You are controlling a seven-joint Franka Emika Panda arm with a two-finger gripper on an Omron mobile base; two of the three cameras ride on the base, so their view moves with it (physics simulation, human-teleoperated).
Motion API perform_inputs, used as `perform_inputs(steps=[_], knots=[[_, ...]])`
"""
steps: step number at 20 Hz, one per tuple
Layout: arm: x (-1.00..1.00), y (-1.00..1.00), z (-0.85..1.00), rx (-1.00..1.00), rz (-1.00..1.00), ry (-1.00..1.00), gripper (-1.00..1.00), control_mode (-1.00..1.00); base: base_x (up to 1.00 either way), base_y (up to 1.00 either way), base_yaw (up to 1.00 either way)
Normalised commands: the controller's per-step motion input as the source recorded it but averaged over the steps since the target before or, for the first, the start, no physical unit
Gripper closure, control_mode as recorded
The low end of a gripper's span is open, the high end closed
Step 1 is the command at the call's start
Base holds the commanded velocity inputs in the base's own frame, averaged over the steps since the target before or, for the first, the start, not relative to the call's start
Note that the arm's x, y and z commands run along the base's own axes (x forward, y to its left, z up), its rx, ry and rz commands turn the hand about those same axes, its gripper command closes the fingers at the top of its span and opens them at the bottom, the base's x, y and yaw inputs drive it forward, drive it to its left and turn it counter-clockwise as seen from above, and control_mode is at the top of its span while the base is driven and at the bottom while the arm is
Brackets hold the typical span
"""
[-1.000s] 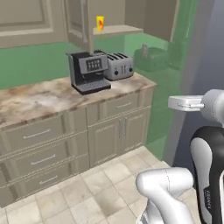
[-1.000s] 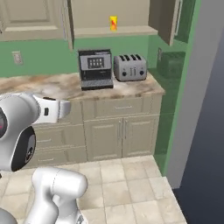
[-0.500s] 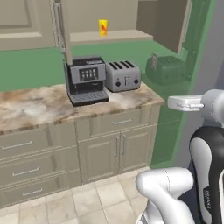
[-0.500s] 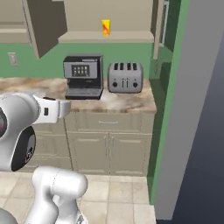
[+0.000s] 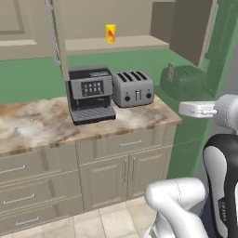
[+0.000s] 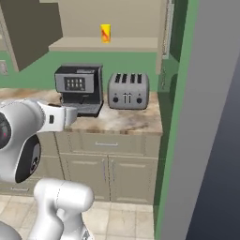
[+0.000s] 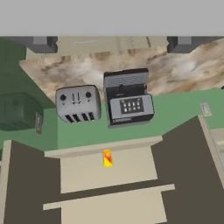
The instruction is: Open the cabinet directly in front. Then move the liquor and the cup to the dining counter with the candle on it.
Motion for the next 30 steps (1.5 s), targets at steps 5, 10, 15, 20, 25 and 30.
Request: perform_inputs(steps=[5,10,15,20,25,30], knots=[[0.00,0.00,0.00,0.00,0.00,0.00,-1.00,1.00,0.60,0.00,0.00],[0.00,0.00,0.00,0.00,0.00,0.00,-1.00,1.00,0.92,0.00,0.00],[0.00,0.00,0.00,0.00,0.00,0.00,-1.00,1.00,0.62,-0.01,0.00],[0.00,0.00,0.00,0.00,0.00,0.00,-1.00,1.00,-0.08,-0.25,0.00],[0.00,0.00,0.00,0.00,0.00,0.00,-1.00,1.00,0.04,0.00,0.00],[0.00,0.00,0.00,0.00,0.00,0.00,-1.00,1.00,0.30,-0.07,0.02]])
